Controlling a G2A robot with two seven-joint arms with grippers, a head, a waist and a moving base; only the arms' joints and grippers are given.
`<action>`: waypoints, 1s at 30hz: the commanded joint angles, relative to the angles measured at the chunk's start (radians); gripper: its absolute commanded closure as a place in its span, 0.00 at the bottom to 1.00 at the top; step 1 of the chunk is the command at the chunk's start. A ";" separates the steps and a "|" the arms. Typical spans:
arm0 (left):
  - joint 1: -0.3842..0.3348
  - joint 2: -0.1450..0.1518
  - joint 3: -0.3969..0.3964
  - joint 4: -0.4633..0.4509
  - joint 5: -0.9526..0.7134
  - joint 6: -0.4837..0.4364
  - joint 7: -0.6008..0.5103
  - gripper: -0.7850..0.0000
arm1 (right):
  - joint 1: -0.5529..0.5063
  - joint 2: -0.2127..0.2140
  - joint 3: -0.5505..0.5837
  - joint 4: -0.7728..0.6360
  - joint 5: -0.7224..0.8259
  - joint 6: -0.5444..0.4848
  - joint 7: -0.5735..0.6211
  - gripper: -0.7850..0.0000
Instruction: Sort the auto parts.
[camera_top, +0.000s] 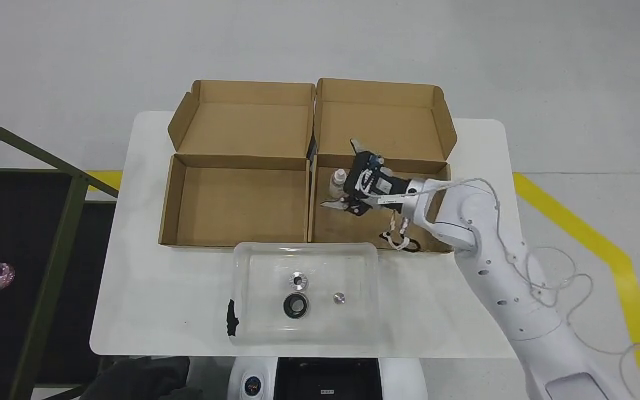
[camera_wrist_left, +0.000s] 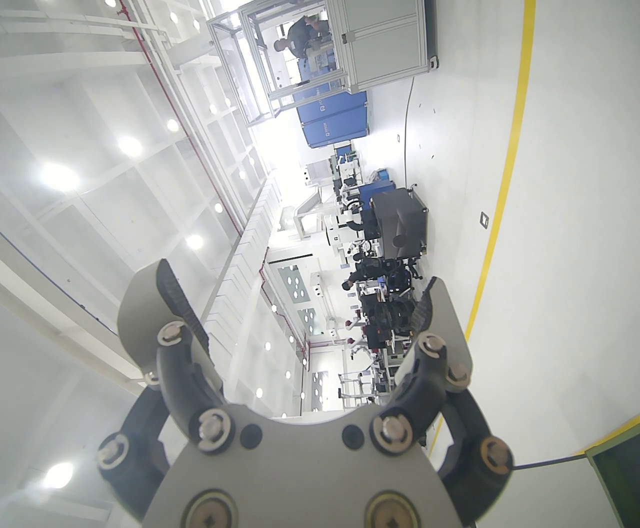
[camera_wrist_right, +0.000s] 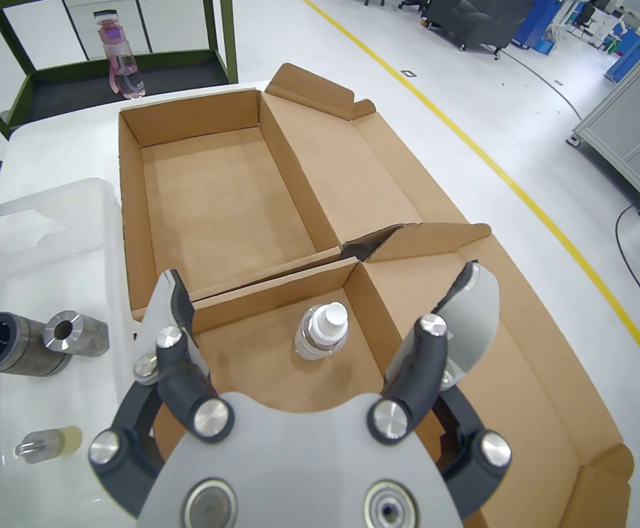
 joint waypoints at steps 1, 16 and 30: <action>0.000 0.000 0.000 0.000 0.000 0.000 0.000 0.00 | -0.017 0.005 0.016 -0.047 0.021 -0.010 0.026 0.00; 0.000 0.000 0.000 0.000 0.000 0.000 0.000 0.00 | -0.189 0.054 0.061 -0.350 0.051 -0.176 0.314 0.00; 0.000 0.000 0.000 0.000 0.000 0.000 0.000 0.00 | -0.316 0.085 -0.007 -0.447 0.004 -0.266 0.433 0.00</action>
